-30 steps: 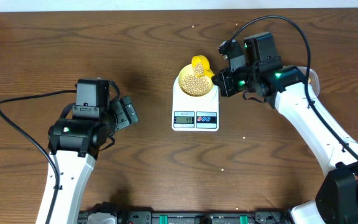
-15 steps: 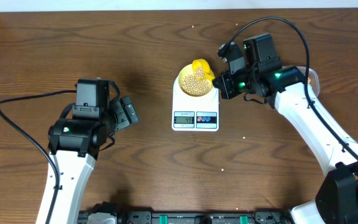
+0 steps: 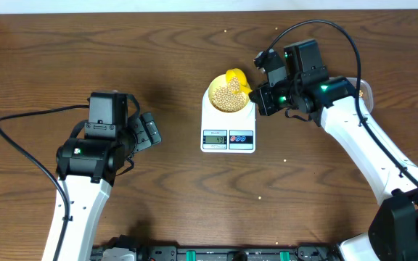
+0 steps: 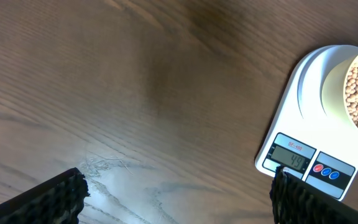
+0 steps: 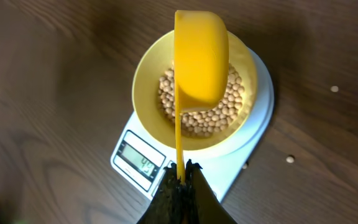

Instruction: Scoop item into bowl and weigh 50g on scale

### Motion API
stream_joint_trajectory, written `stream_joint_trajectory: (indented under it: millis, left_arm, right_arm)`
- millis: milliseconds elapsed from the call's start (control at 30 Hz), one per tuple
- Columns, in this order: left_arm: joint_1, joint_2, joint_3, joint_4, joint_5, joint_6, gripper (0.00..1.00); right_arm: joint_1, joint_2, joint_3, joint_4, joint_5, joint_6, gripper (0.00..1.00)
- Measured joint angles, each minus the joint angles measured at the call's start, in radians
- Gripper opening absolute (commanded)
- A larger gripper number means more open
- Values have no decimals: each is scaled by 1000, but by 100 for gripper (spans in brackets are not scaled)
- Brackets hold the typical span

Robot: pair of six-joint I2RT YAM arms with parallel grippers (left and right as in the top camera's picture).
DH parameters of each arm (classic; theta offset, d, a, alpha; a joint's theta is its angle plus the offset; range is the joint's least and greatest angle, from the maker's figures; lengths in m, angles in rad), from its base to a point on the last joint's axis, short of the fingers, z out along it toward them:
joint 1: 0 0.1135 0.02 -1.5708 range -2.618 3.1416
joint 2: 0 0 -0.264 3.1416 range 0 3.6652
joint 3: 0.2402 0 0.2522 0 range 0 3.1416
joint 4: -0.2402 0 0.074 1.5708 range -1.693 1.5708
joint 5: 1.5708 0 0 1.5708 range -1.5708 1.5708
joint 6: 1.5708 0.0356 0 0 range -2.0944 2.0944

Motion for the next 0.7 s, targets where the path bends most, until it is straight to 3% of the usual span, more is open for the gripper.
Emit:
stream_joint_trajectory:
  millis: [700]
  left_arm:
    - [0, 0, 0, 0, 0, 0, 96]
  right_arm:
    - [0, 0, 0, -7, 7, -10, 1]
